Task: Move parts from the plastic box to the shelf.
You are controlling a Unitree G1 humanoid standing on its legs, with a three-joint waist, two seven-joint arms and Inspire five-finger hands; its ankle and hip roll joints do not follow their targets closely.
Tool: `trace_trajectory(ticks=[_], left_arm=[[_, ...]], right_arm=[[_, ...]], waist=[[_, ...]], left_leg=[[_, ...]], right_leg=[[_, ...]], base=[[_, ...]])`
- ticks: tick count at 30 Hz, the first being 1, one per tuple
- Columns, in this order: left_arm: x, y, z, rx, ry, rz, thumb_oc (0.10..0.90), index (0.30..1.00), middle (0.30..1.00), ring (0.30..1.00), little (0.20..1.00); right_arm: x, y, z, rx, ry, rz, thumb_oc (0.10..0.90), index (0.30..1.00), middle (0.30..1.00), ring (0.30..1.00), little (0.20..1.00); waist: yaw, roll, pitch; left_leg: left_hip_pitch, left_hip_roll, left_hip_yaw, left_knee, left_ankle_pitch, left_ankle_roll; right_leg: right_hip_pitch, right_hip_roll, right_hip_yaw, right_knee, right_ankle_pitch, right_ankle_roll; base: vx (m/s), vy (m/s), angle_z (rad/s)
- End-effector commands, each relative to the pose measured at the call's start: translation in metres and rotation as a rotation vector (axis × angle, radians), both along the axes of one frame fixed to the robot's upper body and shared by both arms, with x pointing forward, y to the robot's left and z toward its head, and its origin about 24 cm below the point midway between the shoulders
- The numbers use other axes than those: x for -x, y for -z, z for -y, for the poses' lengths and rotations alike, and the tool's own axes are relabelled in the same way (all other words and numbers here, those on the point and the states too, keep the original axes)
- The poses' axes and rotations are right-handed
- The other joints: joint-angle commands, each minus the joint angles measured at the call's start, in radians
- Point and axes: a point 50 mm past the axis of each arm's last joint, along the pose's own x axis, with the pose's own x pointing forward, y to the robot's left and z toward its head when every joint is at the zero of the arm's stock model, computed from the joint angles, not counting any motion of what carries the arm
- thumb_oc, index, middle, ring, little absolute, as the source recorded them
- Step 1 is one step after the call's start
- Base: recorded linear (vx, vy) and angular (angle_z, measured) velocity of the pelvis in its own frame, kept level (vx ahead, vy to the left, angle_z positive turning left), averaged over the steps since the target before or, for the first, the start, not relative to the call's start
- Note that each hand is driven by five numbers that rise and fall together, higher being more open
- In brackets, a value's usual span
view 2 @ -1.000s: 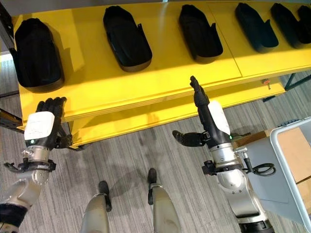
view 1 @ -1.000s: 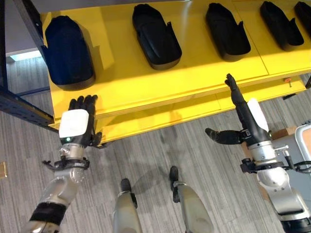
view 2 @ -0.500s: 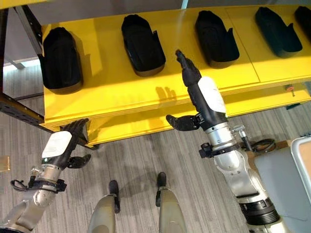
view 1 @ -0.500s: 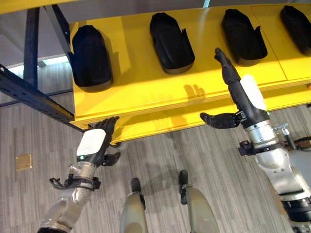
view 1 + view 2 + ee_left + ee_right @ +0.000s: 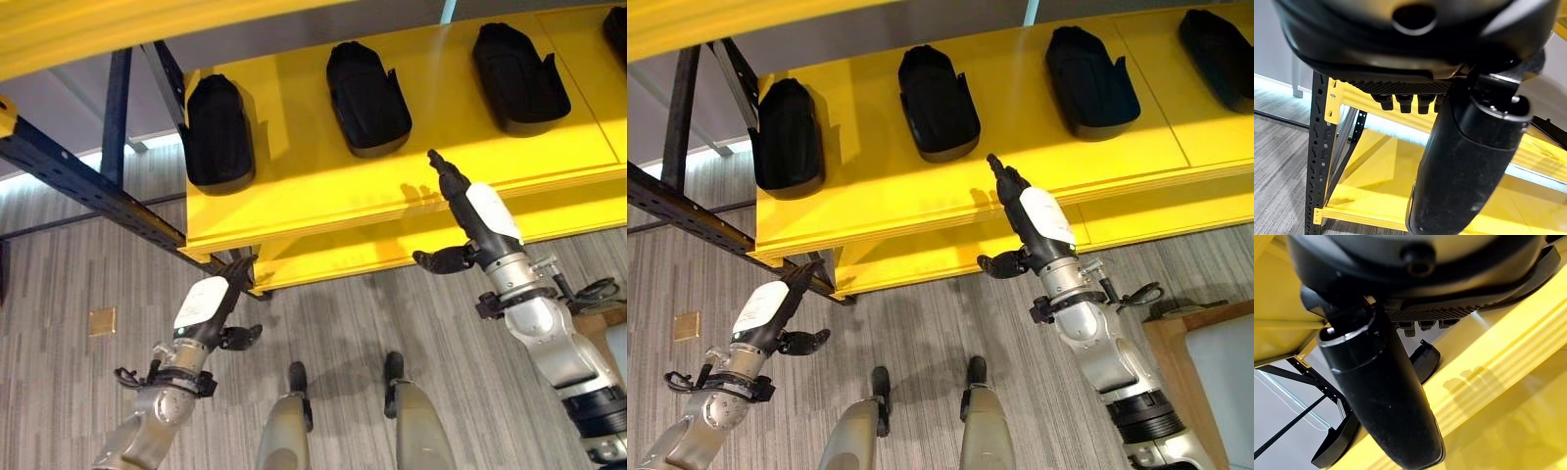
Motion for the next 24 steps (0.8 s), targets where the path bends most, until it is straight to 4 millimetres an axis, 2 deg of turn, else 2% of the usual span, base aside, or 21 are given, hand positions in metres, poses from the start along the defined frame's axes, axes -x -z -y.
trace_trajectory(ticks=[1, 9, 16, 24], left_arm=[[0.002, -0.021, 0.007, 0.042, 0.065, 0.112, 0.900, 1.000, 1.000, 1.000, 1.000], [0.004, -0.016, 0.007, 0.059, 0.060, 0.077, 0.900, 1.000, 1.000, 1.000, 1.000], [0.005, -0.017, 0.012, 0.077, 0.097, 0.067, 0.900, 1.000, 1.000, 1.000, 1.000], [0.005, -0.019, 0.015, 0.082, 0.119, 0.064, 0.900, 1.000, 1.000, 1.000, 1.000]], right_arm=[[-0.004, -0.031, -0.001, -0.015, 0.009, 0.176, 0.900, 1.000, 1.000, 1.000, 1.000], [-0.012, -0.027, 0.008, -0.055, 0.070, 0.158, 0.900, 1.000, 1.000, 1.000, 1.000], [-0.030, -0.038, 0.015, -0.058, 0.139, 0.184, 0.900, 1.000, 1.000, 1.000, 1.000], [-0.044, -0.050, 0.016, -0.058, 0.172, 0.205, 0.900, 1.000, 1.000, 1.000, 1.000]], waist=[[0.001, -0.037, -0.109], [0.008, -0.017, -0.109], [0.028, 0.013, -0.084], [0.040, 0.026, -0.054]], left_leg=[[-0.031, 0.011, -0.003, -0.029, 0.073, 0.020], [-0.036, 0.010, -0.006, -0.041, 0.085, 0.019], [-0.048, 0.004, -0.014, -0.049, 0.098, 0.017], [-0.064, 0.001, -0.018, -0.058, 0.109, 0.017]], right_leg=[[0.045, -0.030, 0.037, -0.064, 0.021, 0.064], [0.038, -0.031, 0.030, -0.061, 0.016, 0.063], [0.016, -0.033, 0.022, -0.040, 0.009, 0.059], [-0.011, -0.032, 0.017, -0.025, 0.006, 0.055]], base=[[0.00, -0.036, 0.12], [0.00, -0.012, 0.02], [0.00, -0.009, 0.02], [0.00, -0.012, 0.06]])
